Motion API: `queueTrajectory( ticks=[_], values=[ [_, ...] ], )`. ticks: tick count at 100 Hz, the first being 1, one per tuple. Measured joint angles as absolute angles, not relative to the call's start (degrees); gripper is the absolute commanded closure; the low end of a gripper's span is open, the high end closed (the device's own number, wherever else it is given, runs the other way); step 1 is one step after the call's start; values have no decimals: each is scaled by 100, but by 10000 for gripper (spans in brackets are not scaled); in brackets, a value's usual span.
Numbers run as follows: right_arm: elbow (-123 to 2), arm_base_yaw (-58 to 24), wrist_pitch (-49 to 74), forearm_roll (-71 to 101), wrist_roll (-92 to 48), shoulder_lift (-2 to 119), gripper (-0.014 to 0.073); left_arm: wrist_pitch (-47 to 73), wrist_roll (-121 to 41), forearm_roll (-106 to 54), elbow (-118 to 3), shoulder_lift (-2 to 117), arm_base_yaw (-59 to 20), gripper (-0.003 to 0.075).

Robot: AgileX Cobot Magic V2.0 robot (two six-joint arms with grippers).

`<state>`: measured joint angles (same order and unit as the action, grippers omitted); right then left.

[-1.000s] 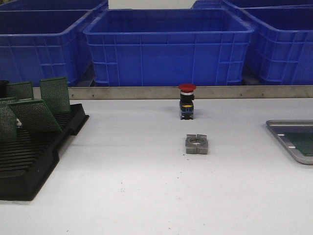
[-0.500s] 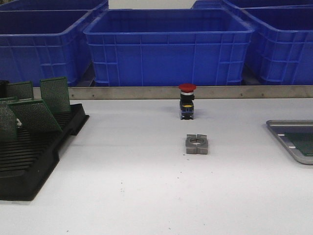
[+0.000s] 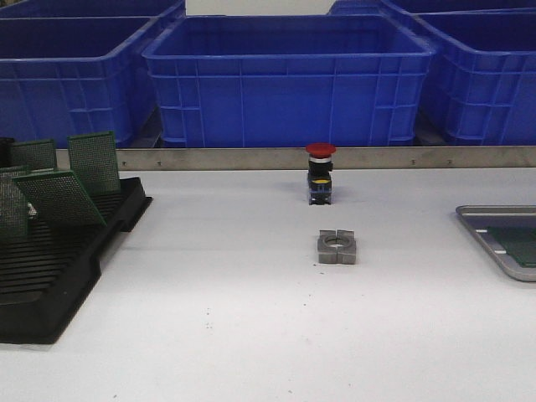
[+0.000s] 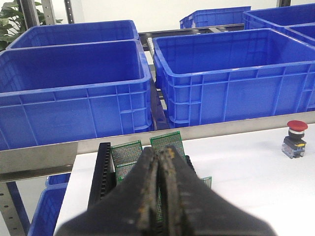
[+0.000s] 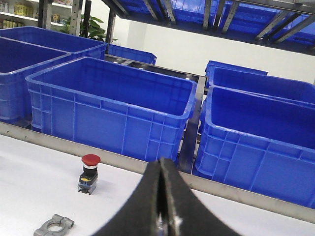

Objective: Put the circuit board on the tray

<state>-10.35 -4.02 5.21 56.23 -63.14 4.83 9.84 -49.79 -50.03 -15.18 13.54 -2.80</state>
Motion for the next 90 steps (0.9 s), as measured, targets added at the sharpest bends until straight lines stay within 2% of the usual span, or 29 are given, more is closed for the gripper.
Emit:
queueTrajectory(
  ticks=[38, 48, 55, 74, 90],
  values=[
    [-1035, -402, 521, 5623, -6314, 483, 653, 973, -4979, -4983, -1508, 1318, -280, 737],
    [-1035, -402, 521, 5623, -6314, 483, 653, 883, -4901, -4518, -1413, 1210, -280, 737],
    [-1035, -402, 531, 5623, -6314, 483, 653, 773, -4380, -3896, -1301, 1122, -280, 737],
    [-1035, -402, 531, 5623, -6314, 483, 653, 632, -1719, -1361, -789, 690, -280, 737],
    [-1035, -402, 531, 5623, -6328, 483, 653, 569, -680, -477, -35, 209, -280, 737]
  ],
)
